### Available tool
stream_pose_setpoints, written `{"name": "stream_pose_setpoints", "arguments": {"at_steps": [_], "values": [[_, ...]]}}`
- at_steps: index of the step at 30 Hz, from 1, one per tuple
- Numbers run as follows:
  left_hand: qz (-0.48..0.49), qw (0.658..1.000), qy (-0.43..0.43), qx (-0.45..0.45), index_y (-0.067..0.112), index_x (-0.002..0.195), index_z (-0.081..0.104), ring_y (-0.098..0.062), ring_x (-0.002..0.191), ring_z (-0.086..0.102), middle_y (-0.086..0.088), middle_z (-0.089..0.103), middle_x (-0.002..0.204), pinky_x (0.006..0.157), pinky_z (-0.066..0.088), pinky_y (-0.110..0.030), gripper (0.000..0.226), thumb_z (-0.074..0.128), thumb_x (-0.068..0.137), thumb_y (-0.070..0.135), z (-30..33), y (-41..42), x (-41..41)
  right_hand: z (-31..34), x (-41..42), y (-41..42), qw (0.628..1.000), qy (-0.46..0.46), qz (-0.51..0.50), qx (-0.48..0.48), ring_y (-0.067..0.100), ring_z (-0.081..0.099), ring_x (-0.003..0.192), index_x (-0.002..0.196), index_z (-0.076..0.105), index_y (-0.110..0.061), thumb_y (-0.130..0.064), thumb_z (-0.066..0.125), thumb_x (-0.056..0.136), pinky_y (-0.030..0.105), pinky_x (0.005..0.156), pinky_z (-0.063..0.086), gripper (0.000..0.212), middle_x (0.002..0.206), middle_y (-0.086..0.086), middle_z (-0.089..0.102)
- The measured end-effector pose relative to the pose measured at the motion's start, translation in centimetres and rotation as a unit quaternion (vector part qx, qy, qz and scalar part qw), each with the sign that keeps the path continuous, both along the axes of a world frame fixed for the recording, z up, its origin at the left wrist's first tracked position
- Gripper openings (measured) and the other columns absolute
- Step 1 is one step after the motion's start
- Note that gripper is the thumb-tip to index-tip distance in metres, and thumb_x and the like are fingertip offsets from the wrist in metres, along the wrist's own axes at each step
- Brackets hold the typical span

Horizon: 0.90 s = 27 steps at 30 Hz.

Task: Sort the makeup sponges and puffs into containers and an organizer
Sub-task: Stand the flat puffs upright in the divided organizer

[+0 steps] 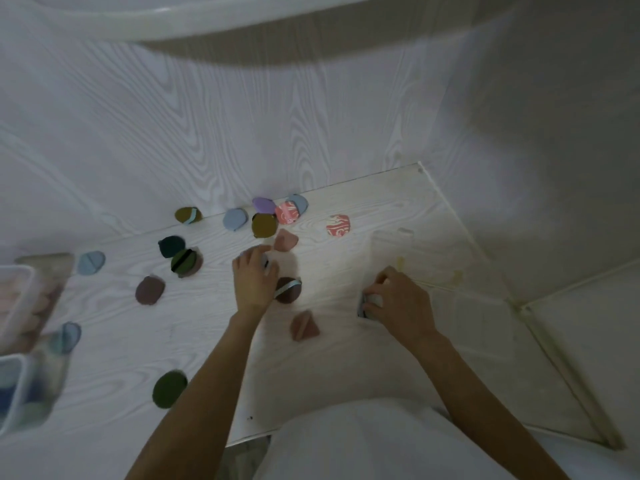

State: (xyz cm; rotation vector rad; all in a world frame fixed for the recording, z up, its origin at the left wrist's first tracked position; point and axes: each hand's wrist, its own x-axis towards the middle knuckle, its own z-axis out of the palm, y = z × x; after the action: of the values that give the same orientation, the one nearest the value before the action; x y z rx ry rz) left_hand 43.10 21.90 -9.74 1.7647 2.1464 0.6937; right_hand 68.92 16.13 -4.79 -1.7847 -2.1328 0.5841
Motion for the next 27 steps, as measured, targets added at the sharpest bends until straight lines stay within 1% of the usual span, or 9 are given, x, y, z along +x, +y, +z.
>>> {"name": "stream_pose_setpoints", "arguments": {"at_steps": [2, 5, 8, 10, 16, 19, 22, 24, 27], "values": [[0.021, 0.995, 0.051, -0.081, 0.003, 0.128, 0.049, -0.037, 0.121, 0.044, -0.02, 0.051, 0.132, 0.103, 0.025, -0.041, 0.04, 0.052, 0.092, 0.019, -1.1, 1.1, -1.6, 0.3, -0.1, -0.1, 0.999, -0.043, -0.009, 0.029, 0.007, 0.048, 0.088, 0.087, 0.073, -0.018, -0.027, 0.072, 0.077, 0.014, 0.065, 0.03, 0.013, 0.102, 0.001, 0.053], [0.037, 0.99, 0.054, -0.123, 0.006, 0.129, 0.047, -0.036, 0.115, 0.045, -0.019, 0.052, 0.128, 0.098, 0.029, -0.039, 0.037, 0.044, 0.094, 0.018, -1.9, 1.7, -3.0, -0.3, 0.0, 0.1, 0.993, -0.078, -0.002, 0.085, 0.025, 0.052, 0.086, 0.069, 0.073, -0.024, -0.028, 0.084, 0.061, 0.025, 0.065, 0.042, 0.014, 0.097, 0.004, 0.056], [0.068, 0.992, -0.024, -0.104, 0.009, 0.123, 0.053, -0.032, 0.103, 0.056, -0.016, 0.063, 0.113, 0.089, 0.04, -0.038, 0.033, 0.049, 0.091, 0.012, -1.4, 1.1, -2.5, -1.0, 0.3, 0.3, 0.995, -0.057, -0.009, 0.084, 0.024, 0.04, 0.095, 0.074, 0.073, -0.023, -0.029, 0.082, 0.063, 0.037, 0.076, 0.046, 0.015, 0.105, 0.007, 0.055], [0.078, 0.99, -0.068, -0.095, 0.009, 0.123, 0.054, -0.032, 0.101, 0.057, -0.016, 0.061, 0.113, 0.084, 0.042, -0.037, 0.034, 0.053, 0.089, 0.011, -1.0, 0.3, -1.6, -1.3, 0.4, 0.4, 0.996, -0.044, -0.016, 0.07, 0.021, 0.034, 0.099, 0.077, 0.073, -0.023, -0.03, 0.081, 0.065, 0.04, 0.08, 0.045, 0.015, 0.109, 0.008, 0.054], [0.072, 0.991, -0.062, -0.09, 0.007, 0.126, 0.052, -0.034, 0.108, 0.051, -0.02, 0.052, 0.122, 0.09, 0.041, -0.038, 0.045, 0.062, 0.086, 0.024, -1.1, 0.3, -0.4, -1.7, 0.7, 0.3, 0.999, -0.015, -0.012, 0.034, 0.023, 0.024, 0.121, 0.084, 0.074, -0.025, -0.034, 0.078, 0.069, 0.042, 0.095, 0.028, 0.018, 0.131, 0.007, 0.049], [0.059, 0.987, -0.059, -0.138, 0.009, 0.118, 0.056, -0.031, 0.101, 0.055, -0.017, 0.055, 0.117, 0.083, 0.043, -0.035, 0.047, 0.072, 0.077, 0.026, -1.0, 1.5, -1.2, -1.9, 0.9, -0.1, 0.999, 0.021, -0.023, 0.033, 0.02, 0.015, 0.131, 0.087, 0.074, -0.027, -0.036, 0.067, 0.077, 0.041, 0.104, 0.017, 0.015, 0.14, 0.005, 0.043], [0.064, 0.981, -0.085, -0.161, 0.009, 0.11, 0.055, -0.028, 0.097, 0.058, -0.014, 0.06, 0.112, 0.076, 0.045, -0.033, 0.039, 0.073, 0.076, 0.018, 0.0, 2.2, -1.8, -2.1, 0.8, -0.3, 0.998, 0.053, -0.04, 0.024, 0.02, 0.014, 0.132, 0.087, 0.075, -0.027, -0.032, 0.047, 0.081, 0.049, 0.106, 0.018, 0.029, 0.14, 0.007, 0.044], [0.055, 0.984, -0.111, -0.128, 0.009, 0.106, 0.056, -0.023, 0.091, 0.059, -0.011, 0.063, 0.109, 0.075, 0.047, -0.03, 0.026, 0.066, 0.083, 0.015, 1.4, 1.5, -1.0, -2.1, 0.7, -0.4, 0.997, 0.061, -0.05, 0.025, 0.026, 0.018, 0.133, 0.084, 0.075, -0.026, -0.029, 0.046, 0.081, 0.055, 0.103, 0.022, 0.029, 0.138, 0.009, 0.047], [-0.005, 0.972, -0.224, -0.071, 0.012, 0.098, 0.059, -0.009, 0.079, 0.06, 0.001, 0.065, 0.093, 0.064, 0.048, -0.015, 0.015, 0.065, 0.085, 0.017, 4.7, -1.3, 2.7, -2.0, 0.7, -0.2, 0.997, 0.056, -0.05, 0.012, 0.036, 0.022, 0.135, 0.084, 0.074, -0.024, -0.036, 0.037, 0.082, 0.054, 0.103, 0.022, 0.039, 0.139, 0.008, 0.046]]}}
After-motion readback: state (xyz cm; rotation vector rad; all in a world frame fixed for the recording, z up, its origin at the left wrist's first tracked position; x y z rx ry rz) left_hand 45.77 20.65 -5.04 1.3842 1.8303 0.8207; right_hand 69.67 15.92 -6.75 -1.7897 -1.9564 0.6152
